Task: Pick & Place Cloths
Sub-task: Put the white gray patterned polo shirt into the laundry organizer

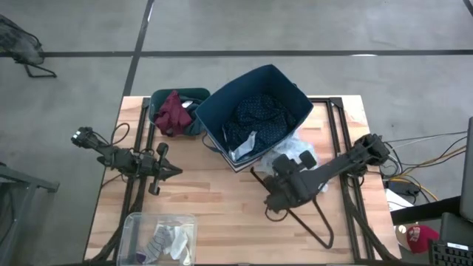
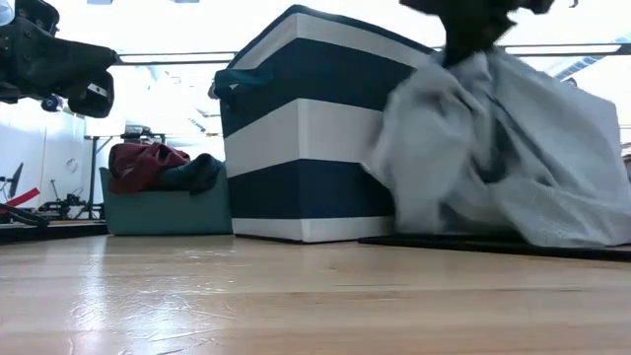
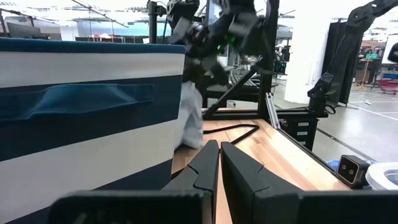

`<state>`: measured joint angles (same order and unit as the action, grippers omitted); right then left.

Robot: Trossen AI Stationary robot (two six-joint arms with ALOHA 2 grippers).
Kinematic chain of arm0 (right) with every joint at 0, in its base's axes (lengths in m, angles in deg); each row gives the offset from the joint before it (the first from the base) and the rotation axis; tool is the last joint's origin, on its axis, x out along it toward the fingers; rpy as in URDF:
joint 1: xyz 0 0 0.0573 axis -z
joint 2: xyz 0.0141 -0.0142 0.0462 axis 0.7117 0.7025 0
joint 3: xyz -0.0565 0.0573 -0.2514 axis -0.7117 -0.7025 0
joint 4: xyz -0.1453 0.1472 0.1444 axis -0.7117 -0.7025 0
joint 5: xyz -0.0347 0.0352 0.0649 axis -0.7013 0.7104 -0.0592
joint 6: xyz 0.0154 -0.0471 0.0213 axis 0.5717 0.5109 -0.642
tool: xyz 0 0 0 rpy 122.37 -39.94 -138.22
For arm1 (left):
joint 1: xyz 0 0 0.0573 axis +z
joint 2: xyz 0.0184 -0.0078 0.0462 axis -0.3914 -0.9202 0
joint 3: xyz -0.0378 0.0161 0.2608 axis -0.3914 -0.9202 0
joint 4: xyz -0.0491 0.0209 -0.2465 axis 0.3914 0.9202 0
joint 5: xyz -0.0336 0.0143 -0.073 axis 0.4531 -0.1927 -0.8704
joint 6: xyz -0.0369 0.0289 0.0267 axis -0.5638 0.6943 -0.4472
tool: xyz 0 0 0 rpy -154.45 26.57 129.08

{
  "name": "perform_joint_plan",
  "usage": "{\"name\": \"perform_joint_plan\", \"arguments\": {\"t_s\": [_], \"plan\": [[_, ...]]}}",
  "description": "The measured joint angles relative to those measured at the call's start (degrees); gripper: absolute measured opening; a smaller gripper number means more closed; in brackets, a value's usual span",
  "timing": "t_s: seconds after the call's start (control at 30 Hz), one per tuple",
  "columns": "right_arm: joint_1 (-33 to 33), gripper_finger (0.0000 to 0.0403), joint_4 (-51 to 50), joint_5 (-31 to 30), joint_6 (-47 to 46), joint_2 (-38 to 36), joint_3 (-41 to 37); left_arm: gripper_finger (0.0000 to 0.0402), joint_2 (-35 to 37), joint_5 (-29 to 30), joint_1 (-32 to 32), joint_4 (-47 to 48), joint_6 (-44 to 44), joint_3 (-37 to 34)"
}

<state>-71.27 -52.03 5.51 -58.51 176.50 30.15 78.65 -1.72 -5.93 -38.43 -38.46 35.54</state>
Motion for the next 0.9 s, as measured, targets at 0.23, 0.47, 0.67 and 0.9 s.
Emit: {"name": "perform_joint_plan", "arguments": {"t_s": [0.23, 0.47, 0.67, 0.9], "plan": [[-0.8, 0.0010, 0.1, -2.6, 8.6, 0.0, 11.2, 0.0026, 0.0, 0.0, 0.0, 0.0, 0.0, 0.0], [-0.8, 0.0010, 0.7, -7.5, 20.1, 0.0, 24.2, 0.0026, 0.0, 0.0, 0.0, 0.0, 0.0, 0.0], [-0.7, 0.0010, 0.8, -13.2, 29.6, 0.0, 36.7, 0.0026, 0.0, 0.0, 0.0, 0.0, 0.0, 0.0], [0.0, 0.0011, 6.1, -24.2, 40.2, -2.5, 44.6, 0.0026, 0.0, 0.0, 0.0, 0.0, 0.0, 0.0]]}}
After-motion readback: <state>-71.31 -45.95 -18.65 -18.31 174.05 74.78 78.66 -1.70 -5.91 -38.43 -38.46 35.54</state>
